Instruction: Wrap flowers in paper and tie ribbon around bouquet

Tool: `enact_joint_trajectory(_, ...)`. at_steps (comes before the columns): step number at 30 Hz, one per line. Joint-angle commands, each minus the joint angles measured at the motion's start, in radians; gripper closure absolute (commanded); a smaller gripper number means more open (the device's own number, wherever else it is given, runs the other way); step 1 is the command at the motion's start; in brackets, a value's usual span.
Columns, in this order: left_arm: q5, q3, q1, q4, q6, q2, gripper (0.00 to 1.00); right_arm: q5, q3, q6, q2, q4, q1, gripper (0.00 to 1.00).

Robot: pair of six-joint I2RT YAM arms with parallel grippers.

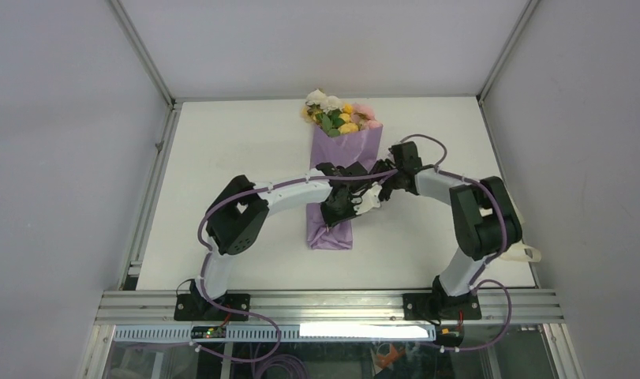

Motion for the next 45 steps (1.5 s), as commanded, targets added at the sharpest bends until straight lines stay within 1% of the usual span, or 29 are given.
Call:
enact_joint_trajectory(1, 0.008, -0.013, -0.020, 0.006, 0.055, 0.013, 1.00, 0.106, 0.067, -0.060, -0.154, -0.161, -0.045, 0.66)
enact_joint_trajectory(4, 0.004, -0.017, -0.020, 0.006, 0.062, 0.015, 1.00, 0.145, 0.108, -0.133, -0.230, -0.246, -0.097, 0.61)
enact_joint_trajectory(6, -0.001, -0.020, -0.020, 0.006, 0.068, 0.015, 1.00, 0.132, 0.158, -0.210, -0.255, -0.293, -0.116, 0.51)
enact_joint_trajectory(7, -0.003, -0.020, -0.020, 0.006, 0.068, 0.017, 1.00, 0.101, 0.191, -0.248, -0.255, -0.311, -0.118, 0.45)
enact_joint_trajectory(9, -0.003, -0.017, -0.021, 0.003, 0.069, 0.021, 1.00, -0.021, 0.262, -0.293, -0.228, -0.340, -0.118, 0.27)
enact_joint_trajectory(10, -0.002, -0.014, -0.021, 0.001, 0.066, 0.025, 1.00, -0.060, 0.286, -0.289, -0.217, -0.344, -0.117, 0.23)
enact_joint_trajectory(16, 0.003, -0.008, -0.025, -0.013, 0.067, 0.037, 1.00, -0.172, 0.289, -0.157, -0.216, -0.249, -0.111, 0.20)
enact_joint_trajectory(17, 0.002, -0.009, -0.024, -0.014, 0.069, 0.036, 1.00, -0.175, 0.309, -0.160, -0.204, -0.274, -0.104, 0.20)
enact_joint_trajectory(19, -0.004, -0.012, -0.026, -0.015, 0.076, 0.033, 1.00, -0.135, 0.367, -0.210, -0.167, -0.378, -0.071, 0.19)
enact_joint_trajectory(21, -0.011, -0.014, -0.025, -0.016, 0.084, 0.033, 1.00, -0.116, 0.405, -0.244, -0.127, -0.451, -0.036, 0.16)
enact_joint_trajectory(25, -0.022, -0.016, -0.025, -0.017, 0.100, 0.030, 1.00, -0.133, 0.424, -0.250, -0.070, -0.494, 0.008, 0.15)
enact_joint_trajectory(26, -0.024, -0.016, -0.024, -0.017, 0.104, 0.030, 1.00, -0.143, 0.435, -0.256, -0.055, -0.509, 0.015, 0.17)
enact_joint_trajectory(27, -0.026, -0.016, -0.025, -0.017, 0.105, 0.029, 1.00, -0.147, 0.439, -0.263, -0.040, -0.525, 0.021, 0.22)
enact_joint_trajectory(28, -0.028, -0.015, -0.025, -0.017, 0.108, 0.028, 1.00, -0.155, 0.445, -0.269, -0.030, -0.535, 0.025, 0.34)
enact_joint_trajectory(31, -0.031, -0.016, -0.025, -0.017, 0.108, 0.024, 0.99, -0.131, 0.456, -0.290, -0.016, -0.566, 0.017, 0.97)
enact_joint_trajectory(32, -0.031, -0.014, -0.025, -0.020, 0.108, 0.023, 0.98, -0.110, 0.452, -0.297, -0.022, -0.569, 0.011, 1.00)
enact_joint_trajectory(33, -0.030, -0.008, -0.024, -0.028, 0.105, 0.019, 0.94, -0.088, 0.447, -0.304, -0.028, -0.569, -0.001, 1.00)
enact_joint_trajectory(35, -0.019, 0.024, -0.025, -0.080, 0.094, 0.003, 0.80, -0.045, 0.432, -0.329, -0.030, -0.571, -0.035, 1.00)
enact_joint_trajectory(38, 0.046, 0.137, -0.024, -0.213, 0.083, -0.045, 0.57, -0.046, 0.417, -0.381, 0.001, -0.555, -0.070, 1.00)
enact_joint_trajectory(40, 0.114, 0.227, -0.024, -0.323, 0.086, -0.082, 0.44, -0.046, 0.422, -0.414, 0.035, -0.547, -0.078, 1.00)
enact_joint_trajectory(42, 0.176, 0.301, -0.025, -0.427, 0.097, -0.104, 0.38, -0.050, 0.425, -0.432, 0.062, -0.529, -0.084, 1.00)
enact_joint_trajectory(45, 0.265, 0.397, -0.022, -0.581, 0.127, -0.112, 0.35, -0.058, 0.415, -0.441, 0.090, -0.498, -0.099, 1.00)
